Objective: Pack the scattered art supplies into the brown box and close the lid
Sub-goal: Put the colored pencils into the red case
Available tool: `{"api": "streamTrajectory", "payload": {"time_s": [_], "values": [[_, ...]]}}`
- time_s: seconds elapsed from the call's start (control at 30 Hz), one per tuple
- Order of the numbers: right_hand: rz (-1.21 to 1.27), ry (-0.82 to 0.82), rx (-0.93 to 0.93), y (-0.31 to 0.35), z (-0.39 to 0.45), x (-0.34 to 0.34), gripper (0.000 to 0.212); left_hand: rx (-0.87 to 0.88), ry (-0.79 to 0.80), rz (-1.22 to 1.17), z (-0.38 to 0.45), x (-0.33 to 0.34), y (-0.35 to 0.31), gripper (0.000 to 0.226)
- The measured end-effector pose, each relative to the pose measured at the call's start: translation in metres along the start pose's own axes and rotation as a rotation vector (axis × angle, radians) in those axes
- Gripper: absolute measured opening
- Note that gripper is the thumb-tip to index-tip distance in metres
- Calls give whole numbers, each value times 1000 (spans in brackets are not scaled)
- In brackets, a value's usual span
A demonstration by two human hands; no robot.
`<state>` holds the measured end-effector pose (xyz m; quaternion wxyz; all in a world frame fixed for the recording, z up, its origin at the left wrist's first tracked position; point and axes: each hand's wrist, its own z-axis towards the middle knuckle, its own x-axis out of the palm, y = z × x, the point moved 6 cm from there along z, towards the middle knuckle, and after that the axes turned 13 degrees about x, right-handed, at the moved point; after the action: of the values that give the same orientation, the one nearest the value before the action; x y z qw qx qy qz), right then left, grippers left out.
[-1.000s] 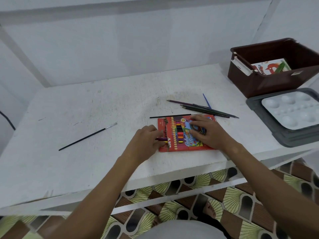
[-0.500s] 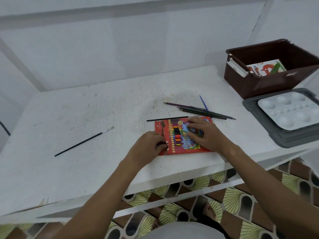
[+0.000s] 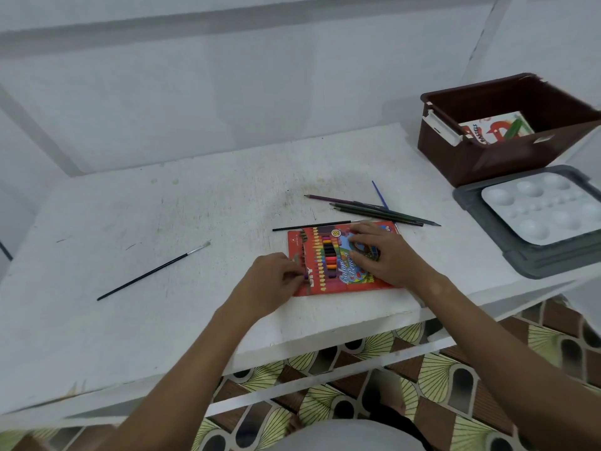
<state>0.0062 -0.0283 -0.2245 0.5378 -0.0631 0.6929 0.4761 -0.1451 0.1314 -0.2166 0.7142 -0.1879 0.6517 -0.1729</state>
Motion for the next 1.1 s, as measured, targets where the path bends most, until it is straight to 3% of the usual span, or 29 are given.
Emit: {"api": "streamTrajectory", "payload": {"time_s": [0.17, 0.47, 0.73, 0.83, 1.1], "values": [[2, 3, 3, -1, 0, 1, 41, -13, -21, -97, 2, 4, -7, 22], [-4, -1, -4, -3, 1, 0, 41, 10, 182, -169, 4, 2, -2, 21], [14, 4, 6, -6, 2, 1, 43, -81, -54, -127, 38, -32, 24, 6], [17, 0, 2, -7, 2, 2, 42, -82, -104, -97, 57, -37, 36, 10], [20, -7, 14, -7, 2, 2, 41, -9, -76, 33, 124, -34, 47, 26]]}}
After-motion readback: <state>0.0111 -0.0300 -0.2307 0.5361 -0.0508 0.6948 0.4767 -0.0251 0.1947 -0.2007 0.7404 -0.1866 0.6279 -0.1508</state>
